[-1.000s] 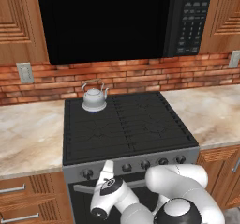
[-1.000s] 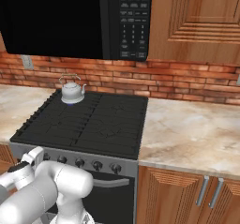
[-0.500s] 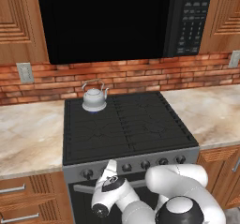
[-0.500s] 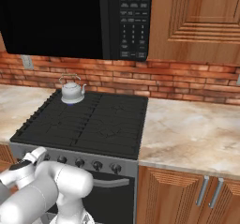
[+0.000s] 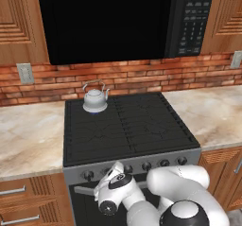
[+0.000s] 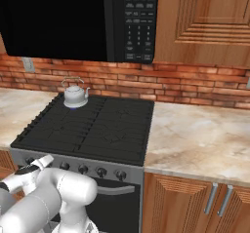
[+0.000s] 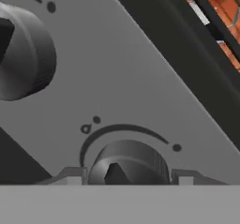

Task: Lower the heat of the kettle.

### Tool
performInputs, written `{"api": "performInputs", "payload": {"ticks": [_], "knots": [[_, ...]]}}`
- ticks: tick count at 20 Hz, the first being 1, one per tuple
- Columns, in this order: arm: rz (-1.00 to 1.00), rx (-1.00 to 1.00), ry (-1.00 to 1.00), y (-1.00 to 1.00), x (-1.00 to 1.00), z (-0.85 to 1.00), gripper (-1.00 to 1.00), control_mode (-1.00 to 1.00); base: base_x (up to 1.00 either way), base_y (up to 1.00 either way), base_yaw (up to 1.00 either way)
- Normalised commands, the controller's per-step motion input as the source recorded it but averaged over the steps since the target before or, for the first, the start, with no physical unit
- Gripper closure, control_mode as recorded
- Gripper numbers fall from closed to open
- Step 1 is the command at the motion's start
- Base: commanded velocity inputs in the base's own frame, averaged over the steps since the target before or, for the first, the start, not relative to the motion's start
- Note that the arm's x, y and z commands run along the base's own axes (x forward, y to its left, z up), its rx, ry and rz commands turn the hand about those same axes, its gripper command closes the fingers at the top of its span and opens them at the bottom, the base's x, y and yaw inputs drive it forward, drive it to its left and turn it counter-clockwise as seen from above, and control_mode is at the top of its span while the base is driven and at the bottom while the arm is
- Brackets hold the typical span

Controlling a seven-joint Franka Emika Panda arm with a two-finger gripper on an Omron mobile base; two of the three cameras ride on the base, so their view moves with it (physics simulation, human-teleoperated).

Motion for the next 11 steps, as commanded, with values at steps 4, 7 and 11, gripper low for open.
{"api": "performInputs", "payload": {"ticks": [4,7,11], "knots": [[-0.04,0.33,0.00,-0.03,0.00,0.07,1.00,-1.00,0.00,0.00,0.00],[-0.07,0.32,0.00,-0.06,0.00,0.09,1.00,-1.00,0.00,0.00,0.00],[-0.07,0.32,0.00,-0.07,0.00,0.10,1.00,-1.00,0.00,0.00,0.00]]}}
